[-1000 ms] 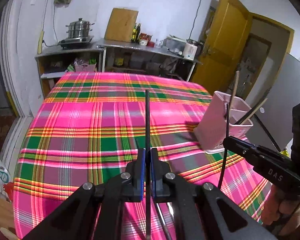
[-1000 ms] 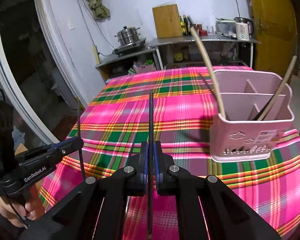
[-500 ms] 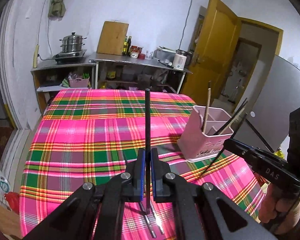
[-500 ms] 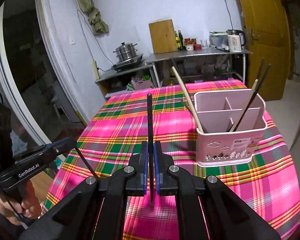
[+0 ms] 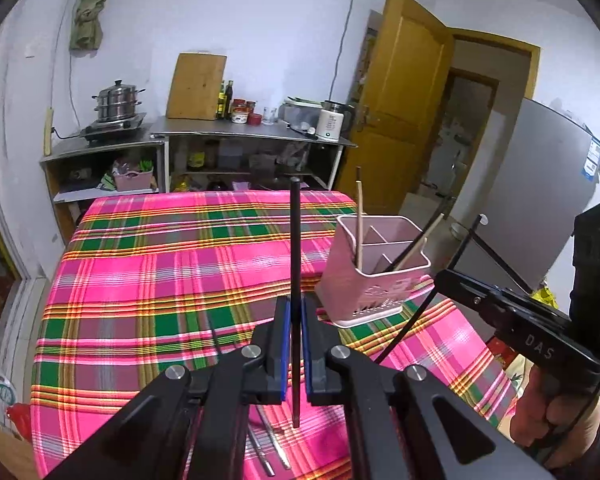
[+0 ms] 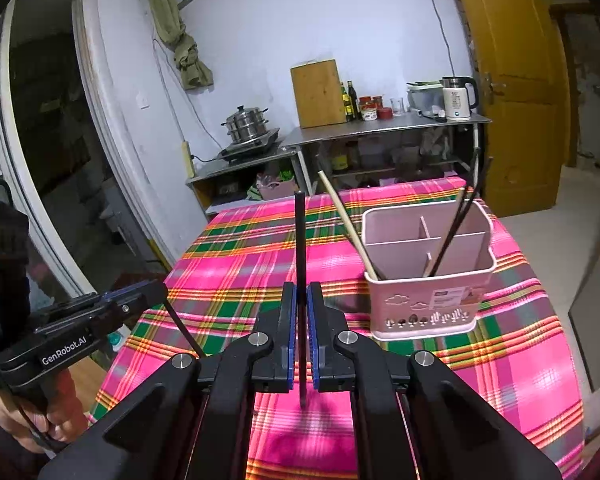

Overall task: Organize utensils
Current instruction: 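Lift the right tool's black chopstick over the pink holder while the left tool carries its chopstick there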

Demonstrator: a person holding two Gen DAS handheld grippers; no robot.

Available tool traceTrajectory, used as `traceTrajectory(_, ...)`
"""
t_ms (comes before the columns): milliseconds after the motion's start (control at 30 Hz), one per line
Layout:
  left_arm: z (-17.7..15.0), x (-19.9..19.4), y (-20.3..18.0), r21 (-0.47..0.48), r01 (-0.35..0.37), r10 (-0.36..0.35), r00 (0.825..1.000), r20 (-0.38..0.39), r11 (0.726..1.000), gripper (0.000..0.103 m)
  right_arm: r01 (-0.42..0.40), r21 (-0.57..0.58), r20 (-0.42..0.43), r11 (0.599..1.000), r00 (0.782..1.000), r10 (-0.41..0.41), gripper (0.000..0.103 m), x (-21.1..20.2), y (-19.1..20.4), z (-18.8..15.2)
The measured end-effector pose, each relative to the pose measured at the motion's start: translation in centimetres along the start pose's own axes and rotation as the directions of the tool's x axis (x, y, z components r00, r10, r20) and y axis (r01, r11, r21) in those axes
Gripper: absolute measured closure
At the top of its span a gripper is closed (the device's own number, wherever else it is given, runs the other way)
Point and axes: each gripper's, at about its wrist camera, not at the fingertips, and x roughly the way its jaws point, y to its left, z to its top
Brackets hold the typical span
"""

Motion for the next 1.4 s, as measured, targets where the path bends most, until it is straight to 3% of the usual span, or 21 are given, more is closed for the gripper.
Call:
traceTrajectory(600,0.9,3.3,-3.5,0.027,0.075,-0.073,0.996,-0.052,0.997,0.098,0.064,0.049,0.026,0.997,0.998,-0.065,0.098,-2.2,-3.8,0.6)
traceTrajectory(900,4.5,5.0,-5.4,0.035,0.130,-0.129,0.991,-0.034,0.991,0.098,0.092,0.061,0.080,0.994,0.992,-0.097,0.098,-2.8,-5.5,3.5)
traceTrajectory(1400,12.2,6.6,-8.0,0.050,0.180,-0.183,0.981,0.062,0.982,0.098,0.107,0.069,0.195,0.992,0.973,-0.119,0.098,-3.3,-6.8,9.4)
